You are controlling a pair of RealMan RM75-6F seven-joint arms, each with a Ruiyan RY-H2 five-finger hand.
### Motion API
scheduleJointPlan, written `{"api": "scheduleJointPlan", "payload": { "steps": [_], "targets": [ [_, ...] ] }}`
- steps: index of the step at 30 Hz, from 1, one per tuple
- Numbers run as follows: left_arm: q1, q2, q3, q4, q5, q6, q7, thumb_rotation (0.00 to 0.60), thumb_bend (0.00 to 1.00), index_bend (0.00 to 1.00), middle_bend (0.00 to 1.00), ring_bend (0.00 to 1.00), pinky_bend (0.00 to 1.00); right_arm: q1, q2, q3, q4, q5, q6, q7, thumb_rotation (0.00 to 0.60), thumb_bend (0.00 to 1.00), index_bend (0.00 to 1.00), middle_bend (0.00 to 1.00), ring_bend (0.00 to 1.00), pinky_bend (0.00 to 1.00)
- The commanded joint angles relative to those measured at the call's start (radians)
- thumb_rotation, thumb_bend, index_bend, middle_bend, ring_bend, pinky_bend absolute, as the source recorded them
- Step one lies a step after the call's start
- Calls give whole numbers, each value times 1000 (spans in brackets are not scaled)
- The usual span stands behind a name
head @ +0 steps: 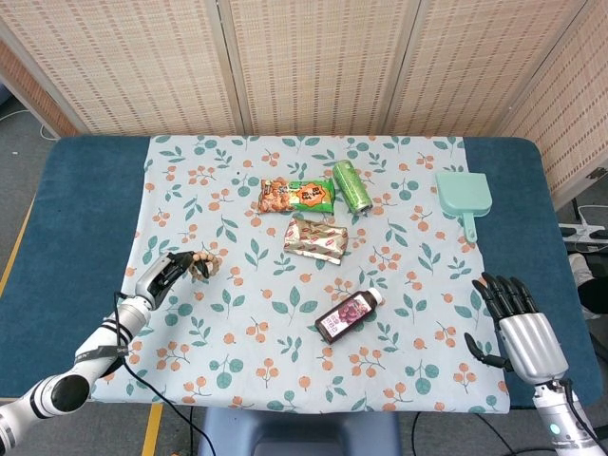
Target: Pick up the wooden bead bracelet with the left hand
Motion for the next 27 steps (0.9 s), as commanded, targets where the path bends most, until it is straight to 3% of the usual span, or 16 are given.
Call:
{"api": "scheduleJointPlan", "payload": {
  "steps": [1, 4, 5, 8, 16, 22, 27],
  "targets": [
    [-3, 2, 3, -1, -2, 2, -3, 375, 873, 611, 575, 206, 0, 0, 0, 0, 0, 0, 0, 0, 250, 349, 0, 0, 0, 0],
    [-8, 6, 10, -3, -3, 8, -9, 481, 983, 594, 573, 206, 0, -1, 1, 0, 0, 0, 1, 3, 248, 349, 0, 0, 0, 0],
    [-10, 7, 13, -5, -2, 10, -13, 529, 1000, 583, 571, 206, 0, -1, 2, 1, 0, 0, 3, 4, 249, 349, 0, 0, 0, 0],
    [-15, 14, 25, -13, 10, 15, -16, 589, 1000, 563, 563, 206, 0, -3, 5, 2, -1, 1, 7, 9, 248, 349, 0, 0, 0, 0],
    [-26, 14, 59, -11, 53, 66, -12, 600, 1000, 551, 561, 206, 0, -4, 8, 2, -2, -2, 9, 14, 250, 349, 0, 0, 0, 0],
    [-23, 5, 82, -9, 89, 129, -26, 600, 989, 476, 538, 200, 0, -6, 9, 0, -3, -7, 12, 14, 249, 349, 0, 0, 0, 0],
    [-22, -28, 146, 43, 156, 248, 67, 600, 963, 450, 520, 191, 0, -6, 9, -3, -5, -15, 12, 13, 248, 349, 0, 0, 0, 0]
  ]
}}
